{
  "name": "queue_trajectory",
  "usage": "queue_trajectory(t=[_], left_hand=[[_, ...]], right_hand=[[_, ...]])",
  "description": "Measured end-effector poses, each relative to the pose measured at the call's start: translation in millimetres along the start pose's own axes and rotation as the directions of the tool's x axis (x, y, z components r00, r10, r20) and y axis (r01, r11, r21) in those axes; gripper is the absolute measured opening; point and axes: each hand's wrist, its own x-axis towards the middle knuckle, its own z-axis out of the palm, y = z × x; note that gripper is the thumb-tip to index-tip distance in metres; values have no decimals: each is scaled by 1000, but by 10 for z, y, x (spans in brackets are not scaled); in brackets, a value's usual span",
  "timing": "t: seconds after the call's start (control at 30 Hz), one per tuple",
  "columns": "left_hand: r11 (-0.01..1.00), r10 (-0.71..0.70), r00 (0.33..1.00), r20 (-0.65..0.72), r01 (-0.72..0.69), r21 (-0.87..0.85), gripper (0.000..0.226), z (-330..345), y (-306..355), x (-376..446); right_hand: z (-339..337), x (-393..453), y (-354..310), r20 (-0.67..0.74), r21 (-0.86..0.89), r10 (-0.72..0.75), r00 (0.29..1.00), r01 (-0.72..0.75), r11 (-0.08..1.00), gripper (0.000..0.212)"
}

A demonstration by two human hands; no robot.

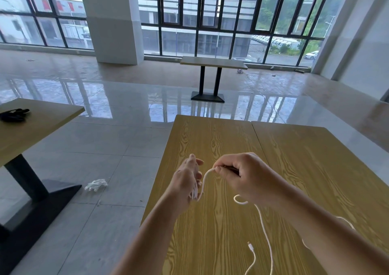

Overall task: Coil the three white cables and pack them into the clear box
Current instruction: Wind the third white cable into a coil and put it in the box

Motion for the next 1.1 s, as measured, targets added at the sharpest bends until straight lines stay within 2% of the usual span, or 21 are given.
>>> queue_trajectory(t=[0.17, 0.33, 0.47, 0.57, 0.63, 0.73, 0.8, 0.87, 0.97, 1.1], left_hand=[[998, -61, 958, 279, 68, -16, 57, 69, 35, -175], [995, -91, 856, 509, 55, 85, 58, 51, 25, -258], [988, -102, 807, 582, 16, 151, 38, 25, 23, -301], [990, -104, 783, 613, 21, 142, 21, 14, 40, -325], [994, -85, 775, 626, 21, 109, 20, -10, 47, -330], [998, -18, 779, 627, 55, -40, 27, -110, 39, -313], [981, 49, 806, 589, 71, -179, 31, -209, 16, -262], [952, 97, 856, 508, 69, -297, 33, -285, -3, -195], [933, 130, 922, 365, 11, -360, 37, -261, -9, -139], [916, 124, 984, 125, -65, -396, 41, -124, -16, -109]], right_hand=[[19, 64, 71, -101, 24, 33, 994, -31, 999, 18], [-27, 82, 95, -93, 50, 27, 995, -22, 999, 18], [-74, 99, 119, -63, 94, 33, 997, -27, 995, 11], [-74, 98, 152, -47, 136, 33, 998, -27, 990, 10], [-80, 91, 193, -44, 157, 51, 998, -43, 987, 10], [-150, 69, 283, -59, 147, 112, 992, -102, 984, 13], [-234, 41, 371, -87, 146, 161, 983, -147, 978, 16], [-287, 21, 460, -130, 135, 209, 969, -192, 972, 16], [-246, 1, 496, -166, 68, 228, 959, -220, 973, 17], [-55, -54, 392, -72, -22, 213, 974, -215, 976, 18]])
